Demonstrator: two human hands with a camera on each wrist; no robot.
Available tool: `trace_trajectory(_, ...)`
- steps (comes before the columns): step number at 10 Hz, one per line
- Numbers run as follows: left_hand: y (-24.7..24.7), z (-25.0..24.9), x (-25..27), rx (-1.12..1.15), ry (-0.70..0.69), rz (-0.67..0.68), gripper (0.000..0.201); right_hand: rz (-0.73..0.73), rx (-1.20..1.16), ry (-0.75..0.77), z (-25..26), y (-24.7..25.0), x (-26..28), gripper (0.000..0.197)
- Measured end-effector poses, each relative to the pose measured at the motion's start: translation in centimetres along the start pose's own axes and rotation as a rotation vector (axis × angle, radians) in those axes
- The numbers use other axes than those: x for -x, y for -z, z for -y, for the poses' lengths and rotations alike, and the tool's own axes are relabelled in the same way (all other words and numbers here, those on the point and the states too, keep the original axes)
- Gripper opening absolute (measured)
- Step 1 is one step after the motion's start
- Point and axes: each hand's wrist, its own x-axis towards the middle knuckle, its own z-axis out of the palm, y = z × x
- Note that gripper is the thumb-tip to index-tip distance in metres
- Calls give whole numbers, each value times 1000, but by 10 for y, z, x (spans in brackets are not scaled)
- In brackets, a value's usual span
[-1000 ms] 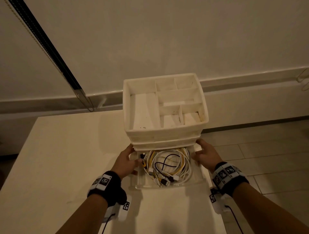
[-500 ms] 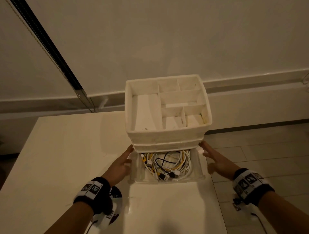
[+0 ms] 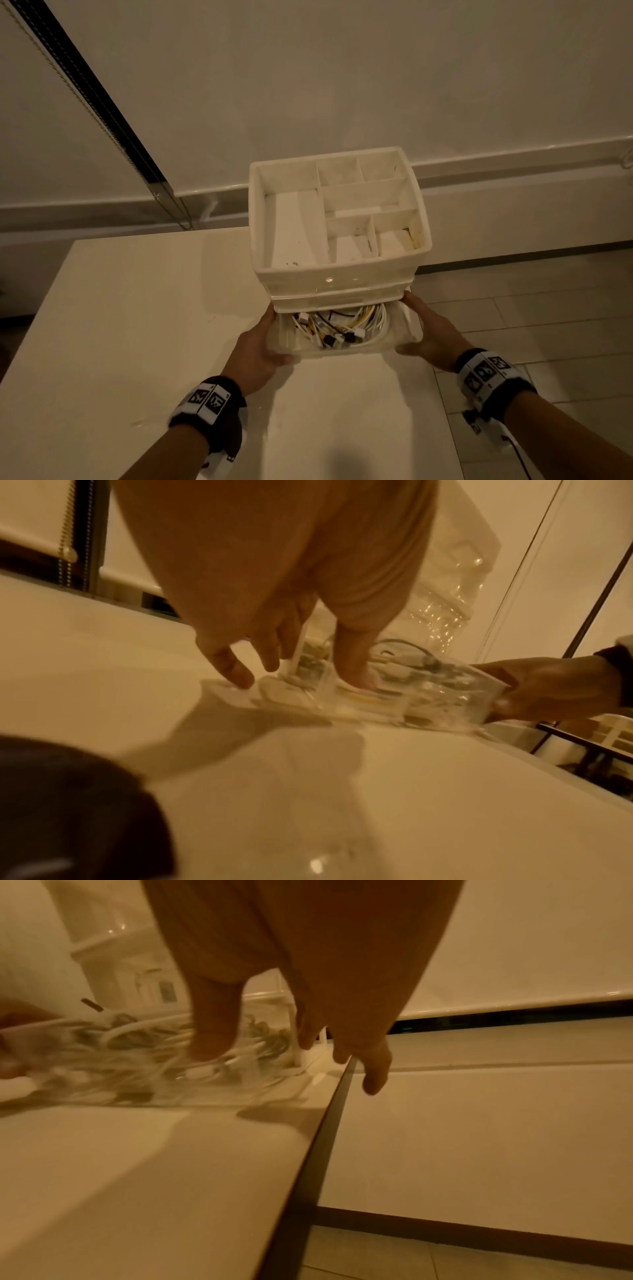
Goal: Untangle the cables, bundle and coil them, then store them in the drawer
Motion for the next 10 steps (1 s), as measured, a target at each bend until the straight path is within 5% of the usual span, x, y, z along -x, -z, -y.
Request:
trace_trajectory(3,-22,-8,-15,104,152,-324,50,-410,-162,-46,-6,-24,-18,50)
trace_trajectory(6,-22,-16,-28,-4,210,-441,23,-522,-133,-164,-7,-34,-36,20)
trace_trajectory(8,-19,-16,-25,-54,157,-373,20,-508,-97,-168,-1,-38,-30,30)
trace_trajectory(9,-18,-2,-10,-14,162,-296,35,-406,-52,-157,-2,-51,-9,61)
trace_trajectory(10,-20,17,18,128,204,-386,35,-321,-70,-112,-8,-75,31,80)
